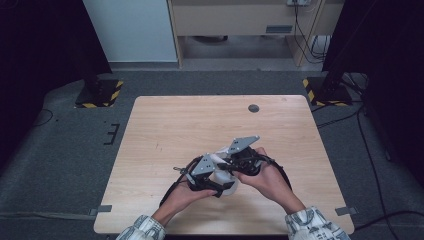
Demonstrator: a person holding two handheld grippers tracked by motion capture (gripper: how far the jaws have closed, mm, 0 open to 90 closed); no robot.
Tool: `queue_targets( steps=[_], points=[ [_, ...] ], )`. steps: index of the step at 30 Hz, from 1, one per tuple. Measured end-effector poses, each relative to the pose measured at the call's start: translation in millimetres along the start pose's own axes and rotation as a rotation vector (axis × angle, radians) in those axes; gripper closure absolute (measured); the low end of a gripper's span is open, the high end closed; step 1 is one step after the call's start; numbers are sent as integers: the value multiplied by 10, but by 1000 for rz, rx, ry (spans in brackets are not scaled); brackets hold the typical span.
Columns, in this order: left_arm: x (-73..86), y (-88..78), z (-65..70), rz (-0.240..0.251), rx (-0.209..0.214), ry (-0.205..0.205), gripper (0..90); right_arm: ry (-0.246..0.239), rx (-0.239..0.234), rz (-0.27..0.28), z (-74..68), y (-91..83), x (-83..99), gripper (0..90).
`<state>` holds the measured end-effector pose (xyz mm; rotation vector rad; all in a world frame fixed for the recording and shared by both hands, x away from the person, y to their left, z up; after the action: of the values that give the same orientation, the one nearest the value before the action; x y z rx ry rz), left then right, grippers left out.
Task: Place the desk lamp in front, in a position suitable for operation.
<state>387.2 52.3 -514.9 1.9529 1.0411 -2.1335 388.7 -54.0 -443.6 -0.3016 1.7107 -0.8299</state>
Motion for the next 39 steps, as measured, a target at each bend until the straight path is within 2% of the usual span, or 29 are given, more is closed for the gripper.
queue_targets(
  steps=[4, 8, 10, 12, 16, 19, 27, 32, 35, 39],
  points=[
    [-3, 5, 17, 3, 15, 0, 77, 2, -27, 10, -73, -86, 81, 808],
    [-5, 8, 27, 6, 29, -2, 77, 2, -29, 11, -89, -154, 136, 809],
    [-11, 19, 56, 16, 64, -6, 77, -1, -28, 5, -94, -219, 188, 809],
    [-3, 3, 26, 3, 23, -4, 78, -1, -24, 3, -86, -256, 217, 810],
    [2, -10, 14, -5, 10, -2, 77, 7, -15, 2, -48, -308, 257, 811],
    [3, -15, 12, -7, 10, 1, 78, 18, 4, -1, 34, -355, 289, 811],
    [10, -39, 17, -10, 13, 1, 78, 63, 36, 11, 228, -348, 308, 812],
    [15, -51, 18, -11, 14, 0, 78, 74, 49, 10, 279, -317, 278, 812],
    [17, -49, 29, -11, 26, -1, 78, 62, 58, 5, 286, -278, 213, 812],
    [20, -61, 11, -12, 7, 4, 77, 29, 64, -14, 248, -192, 111, 812]
  ],
)
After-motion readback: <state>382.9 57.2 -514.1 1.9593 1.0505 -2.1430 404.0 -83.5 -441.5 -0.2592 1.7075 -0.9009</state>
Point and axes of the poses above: each handheld gripper's, and its own axes: y roughly forward along the jaws, x roughly out of its underside, z roughly to its right, the point moved 5 cm from there along y, roughly forward along the jaws, and after that the axes turned 6 degrees about -x, right-handed, at the moved point
